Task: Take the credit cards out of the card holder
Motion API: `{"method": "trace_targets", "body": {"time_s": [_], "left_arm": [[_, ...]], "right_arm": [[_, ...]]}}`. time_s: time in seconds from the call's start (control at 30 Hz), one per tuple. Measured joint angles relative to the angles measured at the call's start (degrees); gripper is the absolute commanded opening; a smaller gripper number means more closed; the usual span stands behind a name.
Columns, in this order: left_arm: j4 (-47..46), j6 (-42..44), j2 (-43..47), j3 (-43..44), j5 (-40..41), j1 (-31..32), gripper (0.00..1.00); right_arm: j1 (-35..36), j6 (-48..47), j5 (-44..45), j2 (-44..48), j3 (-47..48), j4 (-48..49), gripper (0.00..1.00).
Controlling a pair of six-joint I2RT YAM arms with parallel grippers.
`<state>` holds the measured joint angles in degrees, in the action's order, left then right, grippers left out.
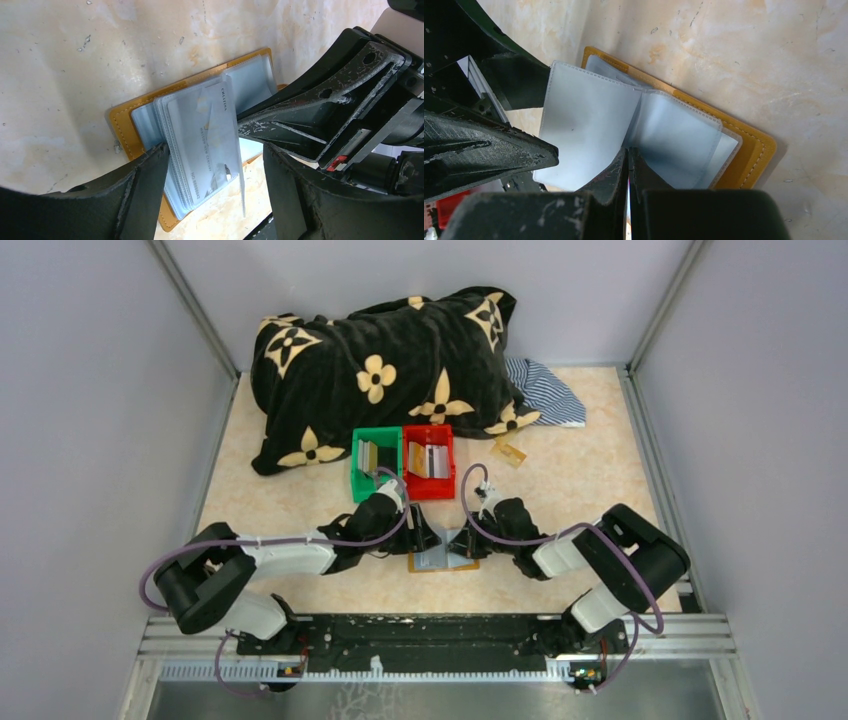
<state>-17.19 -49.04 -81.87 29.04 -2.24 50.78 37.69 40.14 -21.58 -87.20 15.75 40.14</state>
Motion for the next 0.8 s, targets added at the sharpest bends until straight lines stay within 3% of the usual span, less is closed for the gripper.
{"method": "trace_targets", "body": {"time_s": [0.33,0.8], "left_arm": [[-0.76,0.07,-1.9,1.25,-1.25,0.02,0.74],[-2.12,0.26,-4.57,3.17,-3.8,0.02,0.74]], "right_arm": [[0.0,-0.24,0.94,2.69,-0.26,-3.65,0.0],[0.04,-4.28,5.73,22.88,0.07,-25.16,0.0]]}}
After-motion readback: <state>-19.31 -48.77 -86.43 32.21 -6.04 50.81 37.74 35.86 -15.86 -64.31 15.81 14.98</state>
